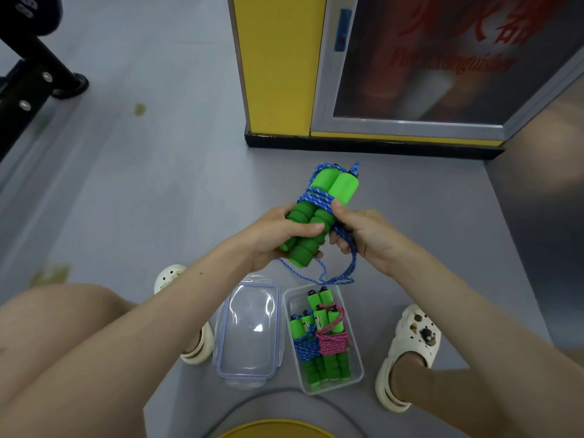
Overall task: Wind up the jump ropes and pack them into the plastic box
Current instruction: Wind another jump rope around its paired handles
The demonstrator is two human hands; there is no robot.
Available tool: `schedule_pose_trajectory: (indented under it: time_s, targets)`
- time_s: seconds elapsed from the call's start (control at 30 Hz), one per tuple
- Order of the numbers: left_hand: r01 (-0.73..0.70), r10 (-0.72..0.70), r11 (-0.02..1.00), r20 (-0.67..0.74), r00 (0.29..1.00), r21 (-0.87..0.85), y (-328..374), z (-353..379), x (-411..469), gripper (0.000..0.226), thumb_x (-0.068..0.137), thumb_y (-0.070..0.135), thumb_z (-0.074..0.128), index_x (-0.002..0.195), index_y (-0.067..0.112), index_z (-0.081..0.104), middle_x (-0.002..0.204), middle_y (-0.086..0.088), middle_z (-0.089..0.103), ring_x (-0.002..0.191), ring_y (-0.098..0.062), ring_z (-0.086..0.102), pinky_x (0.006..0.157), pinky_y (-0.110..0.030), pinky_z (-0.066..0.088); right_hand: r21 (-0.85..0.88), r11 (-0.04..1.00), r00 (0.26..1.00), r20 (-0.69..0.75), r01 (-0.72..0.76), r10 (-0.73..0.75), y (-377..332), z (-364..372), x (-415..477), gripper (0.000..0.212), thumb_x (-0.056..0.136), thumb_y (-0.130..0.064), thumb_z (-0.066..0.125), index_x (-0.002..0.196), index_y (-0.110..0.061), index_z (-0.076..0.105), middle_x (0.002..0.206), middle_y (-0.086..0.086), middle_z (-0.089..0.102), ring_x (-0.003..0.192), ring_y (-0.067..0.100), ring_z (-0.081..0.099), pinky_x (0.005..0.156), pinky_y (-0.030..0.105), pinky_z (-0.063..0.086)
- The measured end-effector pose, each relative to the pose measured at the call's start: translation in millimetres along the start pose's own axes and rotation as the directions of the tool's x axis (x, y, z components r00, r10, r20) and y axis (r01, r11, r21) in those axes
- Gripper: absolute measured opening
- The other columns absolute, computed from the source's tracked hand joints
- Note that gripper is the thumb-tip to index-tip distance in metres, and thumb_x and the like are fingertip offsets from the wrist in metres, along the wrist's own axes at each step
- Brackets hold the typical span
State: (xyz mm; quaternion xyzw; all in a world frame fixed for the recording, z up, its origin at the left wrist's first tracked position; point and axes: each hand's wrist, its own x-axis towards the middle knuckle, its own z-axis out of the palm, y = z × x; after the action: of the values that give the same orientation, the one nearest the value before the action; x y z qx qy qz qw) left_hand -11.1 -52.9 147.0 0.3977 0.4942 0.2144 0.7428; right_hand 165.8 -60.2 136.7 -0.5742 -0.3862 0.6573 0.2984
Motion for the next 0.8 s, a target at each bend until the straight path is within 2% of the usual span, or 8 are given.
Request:
schedule_pose_trajectory:
  time_s: [0.17, 0.3, 0.4, 0.5, 0.6, 0.7, 0.8]
  targets:
    - [0.010, -0.004, 0.999, -0.113, 0.994, 0.053, -3.2, 0.6, 4.9, 0.041, 0.083, 0.011, 0.071, 0.120, 0.015, 0.055, 0.095, -0.009, 0.071, 0.075, -0.030, 0.071, 0.064, -0.034, 0.059, -0.062, 0.997, 0.998, -0.054, -0.048, 0.044, 3.9, -2.4, -0.5, 0.040, 0.091, -0.042, 0.056, 0.082, -0.005, 0.066, 0.060, 0.006, 0.055, 0.042, 0.010, 0.038, 0.046, 0.021, 0.036]
    - [-0.022, 0.047, 0.991, -0.181, 0.982, 0.135, -2.4, -2.2, 5.5, 0.042, 0.082, 0.009, 0.072, 0.120, 0.015, 0.055, 0.095, -0.009, 0.070, 0.071, -0.027, 0.070, 0.052, -0.025, 0.053, -0.135, 0.989, 0.998, -0.036, -0.052, 0.047, 5.7, -6.1, -2.4, 0.014, 0.090, -0.018, 0.062, 0.091, -0.005, 0.068, 0.059, 0.003, 0.052, 0.044, 0.007, 0.036, 0.044, 0.017, 0.033]
    - [-0.078, 0.132, 0.969, -0.223, 0.966, 0.233, -2.6, 0.5, 6.0, 0.043, 0.081, 0.005, 0.071, 0.120, 0.014, 0.054, 0.090, -0.009, 0.067, 0.064, -0.023, 0.066, 0.047, -0.021, 0.050, -0.177, 0.983, 0.998, -0.051, -0.056, 0.047, 7.9, -5.4, -2.9, 0.009, 0.090, -0.011, 0.062, 0.090, -0.006, 0.069, 0.059, 0.003, 0.053, 0.046, 0.009, 0.037, 0.046, 0.018, 0.033]
    - [-0.103, 0.212, 0.928, -0.280, 0.936, 0.359, -7.2, 0.2, 10.1, 0.050, 0.078, 0.010, 0.074, 0.123, 0.016, 0.054, 0.095, -0.008, 0.068, 0.071, -0.024, 0.067, 0.060, -0.030, 0.055, -0.212, 0.976, 0.998, -0.043, -0.054, 0.046, 7.0, -3.8, -2.9, 0.012, 0.092, -0.012, 0.059, 0.086, -0.007, 0.069, 0.059, 0.003, 0.055, 0.047, 0.009, 0.041, 0.050, 0.020, 0.037]
    - [-0.063, 0.358, 0.762, -0.339, 0.870, 0.644, -11.3, -2.7, 13.5, 0.061, 0.075, 0.027, 0.075, 0.130, 0.026, 0.049, 0.103, -0.002, 0.067, 0.089, -0.026, 0.065, 0.080, -0.041, 0.054, -0.207, 0.977, 0.999, -0.031, -0.050, 0.045, 6.2, 0.1, -2.7, 0.016, 0.094, -0.014, 0.057, 0.086, -0.006, 0.068, 0.059, 0.004, 0.056, 0.048, 0.009, 0.045, 0.052, 0.020, 0.042]
    - [0.027, 0.471, 0.541, -0.330, 0.818, 0.841, -13.0, 1.4, 11.1, 0.063, 0.082, 0.036, 0.069, 0.137, 0.030, 0.038, 0.108, -0.001, 0.065, 0.095, -0.027, 0.061, 0.076, -0.034, 0.048, -0.214, 0.976, 0.999, -0.015, -0.040, 0.038, 6.7, 3.7, -2.6, 0.019, 0.096, -0.015, 0.052, 0.085, -0.007, 0.067, 0.059, 0.002, 0.054, 0.047, 0.009, 0.041, 0.051, 0.020, 0.038]
    - [0.046, 0.558, 0.393, -0.278, 0.782, 0.919, -16.2, 6.7, 9.2, 0.062, 0.087, 0.036, 0.064, 0.140, 0.029, 0.032, 0.108, -0.002, 0.065, 0.093, -0.028, 0.061, 0.068, -0.031, 0.041, -0.252, 0.968, 1.000, 0.009, -0.015, 0.018, 6.8, 4.3, -3.8, 0.021, 0.098, -0.014, 0.049, 0.089, -0.006, 0.066, 0.059, 0.002, 0.052, 0.045, 0.008, 0.037, 0.050, 0.020, 0.033]
